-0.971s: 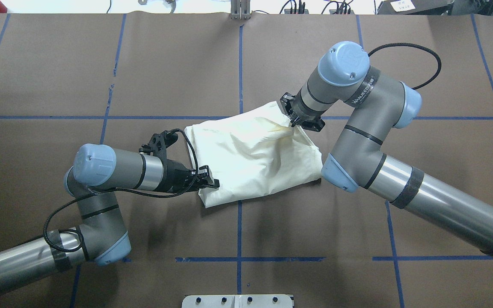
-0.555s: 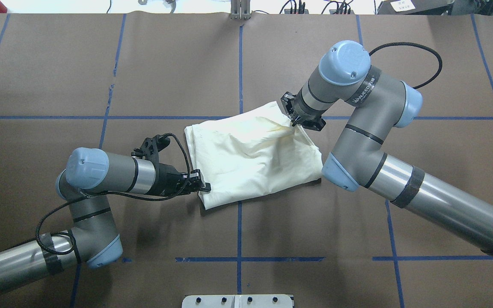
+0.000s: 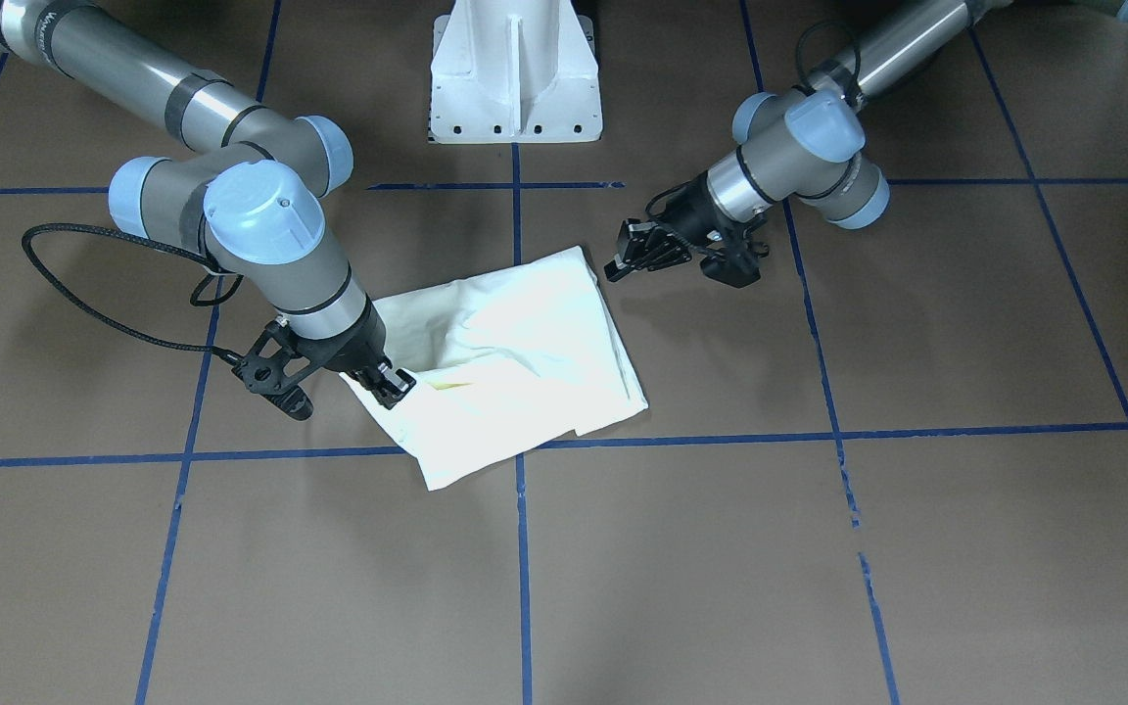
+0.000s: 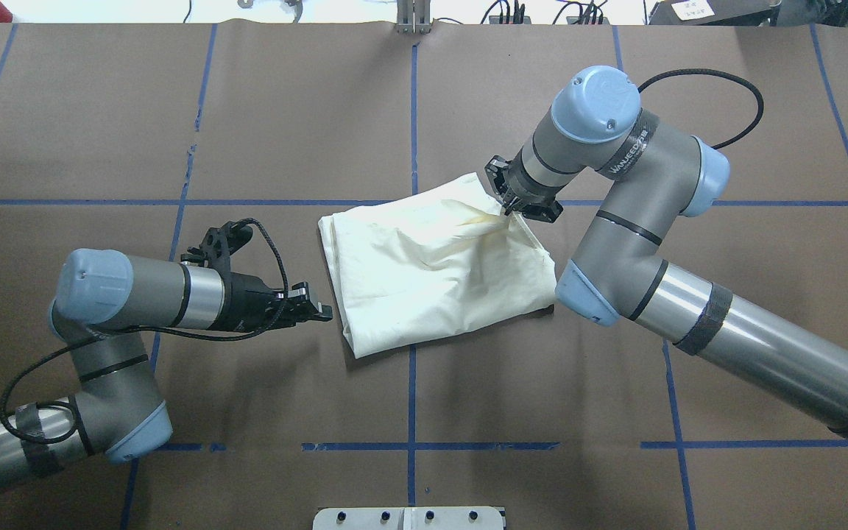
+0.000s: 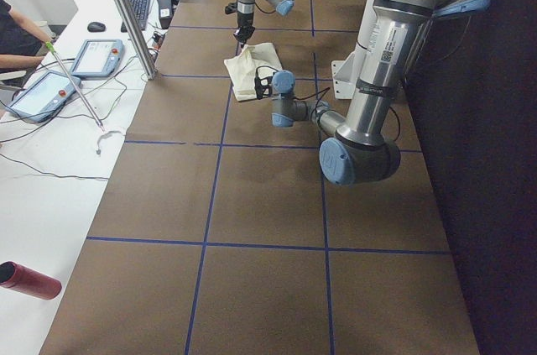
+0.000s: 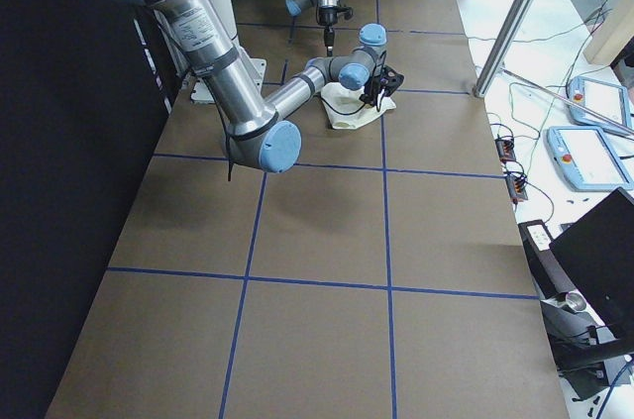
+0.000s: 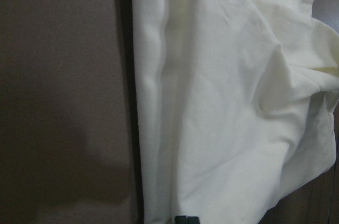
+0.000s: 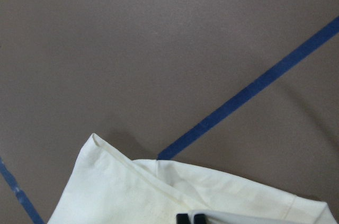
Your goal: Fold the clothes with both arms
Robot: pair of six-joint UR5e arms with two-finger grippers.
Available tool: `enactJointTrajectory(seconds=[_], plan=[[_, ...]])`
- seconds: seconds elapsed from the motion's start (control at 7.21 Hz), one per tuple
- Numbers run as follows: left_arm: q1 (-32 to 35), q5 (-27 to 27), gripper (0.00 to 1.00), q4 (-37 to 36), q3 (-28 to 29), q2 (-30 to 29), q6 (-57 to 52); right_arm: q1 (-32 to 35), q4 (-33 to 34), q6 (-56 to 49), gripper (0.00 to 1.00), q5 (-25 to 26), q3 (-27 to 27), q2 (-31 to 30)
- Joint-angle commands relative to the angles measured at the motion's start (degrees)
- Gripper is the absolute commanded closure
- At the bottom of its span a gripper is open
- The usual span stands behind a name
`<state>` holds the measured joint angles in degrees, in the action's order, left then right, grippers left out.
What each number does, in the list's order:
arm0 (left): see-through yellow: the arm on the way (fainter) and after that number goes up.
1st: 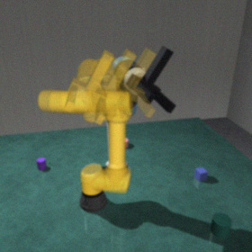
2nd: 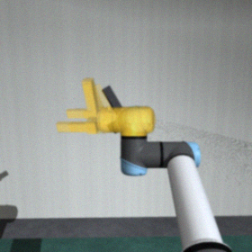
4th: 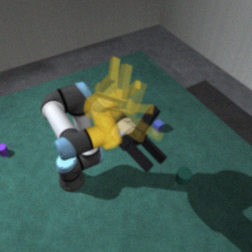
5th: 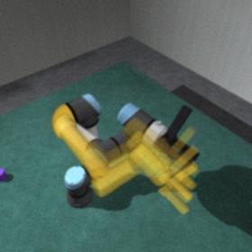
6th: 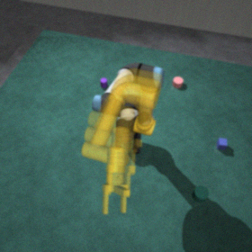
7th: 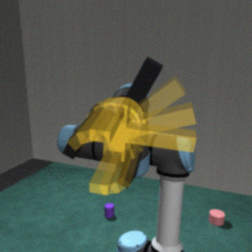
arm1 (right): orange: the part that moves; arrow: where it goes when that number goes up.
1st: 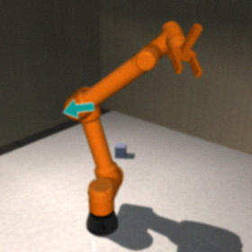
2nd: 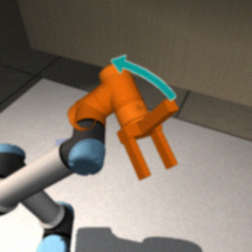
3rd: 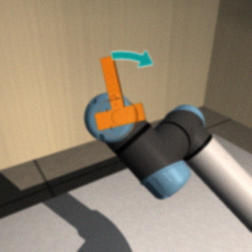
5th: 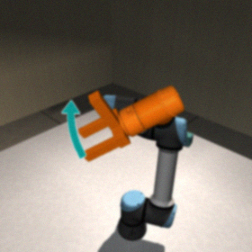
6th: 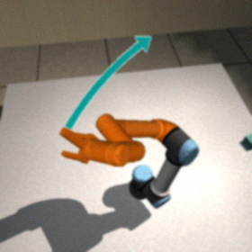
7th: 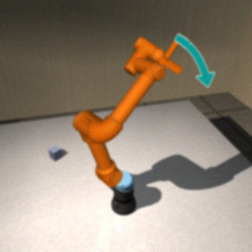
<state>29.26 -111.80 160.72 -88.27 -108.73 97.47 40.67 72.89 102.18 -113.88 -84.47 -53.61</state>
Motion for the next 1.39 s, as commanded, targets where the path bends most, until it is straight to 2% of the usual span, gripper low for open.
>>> enactJointTrajectory(seconds=[0.0, 0.14, 0.42, 0.55, 0.69, 0.83, 0.97, 1.11, 1.25], plan=[[1.58, 0.18, 1.0, -0.32, -2.69, 2.72, 0.0, 0.03, -0.03, -1.01, 0.38, -0.02, 0.87, 0.0], [2.37, 0.18, 1.0, -0.32, -2.96, 3.34, 0.0, 1.77, -0.03, -7.2, 0.0, -0.02, 1.4, 0.09], [3.25, 0.18, 1.0, -0.32, -3.13, 3.35, 0.0, 5.12, -0.2, -9.46, 0.0, -5.35, 0.36, 0.26], [3.95, 0.18, 1.0, -0.32, -3.22, 3.35, 0.0, 3.38, -0.2, -8.94, 0.0, -4.95, -1.91, -0.17], [4.83, 0.1, 1.0, -0.32, -3.22, 3.26, 0.0, 0.06, -0.2, -7.45, 0.0, -3.38, -4.02, -1.05], [5.97, 0.09, 1.0, -1.45, -3.22, 3.26, -0.96, -4.24, -0.03, -5.0, 0.0, 1.95, -5.08, -1.06], [7.03, 0.09, 1.0, -1.63, -3.14, 3.26, -3.92, -6.54, -0.03, -4.89, 0.0, 4.96, -4.83, -0.88], [7.21, 0.09, 1.0, -1.89, -3.14, 3.26, -4.04, -7.26, -0.03, -5.32, 0.02, 5.16, -4.31, -0.88], [7.21, 0.01, 1.0, -1.9, -3.14, 3.26, -4.04, -7.36, -0.11, -4.81, 0.73, 5.25, -4.04, -0.71]])
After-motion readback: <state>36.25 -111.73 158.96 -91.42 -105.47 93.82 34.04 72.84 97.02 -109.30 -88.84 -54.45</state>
